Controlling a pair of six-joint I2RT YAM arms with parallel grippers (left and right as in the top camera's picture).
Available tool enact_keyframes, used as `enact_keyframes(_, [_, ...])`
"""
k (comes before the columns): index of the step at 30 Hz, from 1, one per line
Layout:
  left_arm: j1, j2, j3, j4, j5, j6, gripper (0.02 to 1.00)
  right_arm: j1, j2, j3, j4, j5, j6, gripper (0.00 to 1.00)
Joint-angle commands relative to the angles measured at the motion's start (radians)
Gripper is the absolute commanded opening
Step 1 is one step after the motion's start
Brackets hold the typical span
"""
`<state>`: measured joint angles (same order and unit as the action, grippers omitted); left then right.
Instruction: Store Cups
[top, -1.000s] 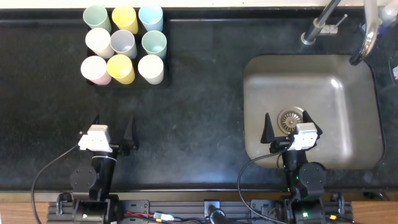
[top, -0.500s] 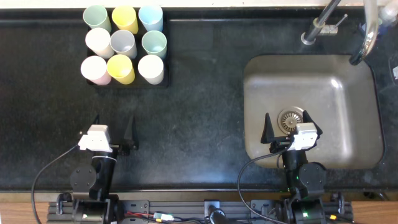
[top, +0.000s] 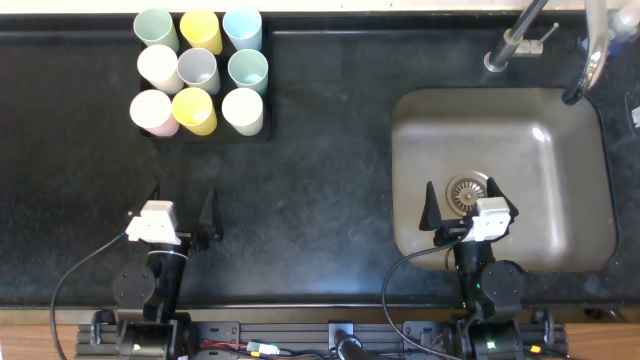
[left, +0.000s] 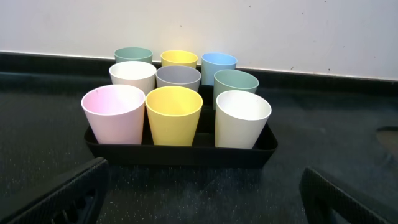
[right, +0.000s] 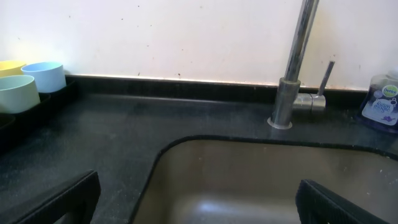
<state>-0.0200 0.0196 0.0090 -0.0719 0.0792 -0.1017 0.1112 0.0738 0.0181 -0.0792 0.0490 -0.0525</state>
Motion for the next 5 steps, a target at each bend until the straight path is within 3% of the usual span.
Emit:
enact_keyframes(1, [-0.008, -0.011, -0.001, -0.003, 0.013, -0.011, 1.000, -0.005, -0.011, -0.013, 0.005, -0.004, 0.000, 0.998])
enact_keyframes(5, [-0.008, -0.011, -0.001, -0.003, 0.013, -0.011, 1.000, -0.005, -0.011, -0.013, 0.005, -0.004, 0.000, 0.996])
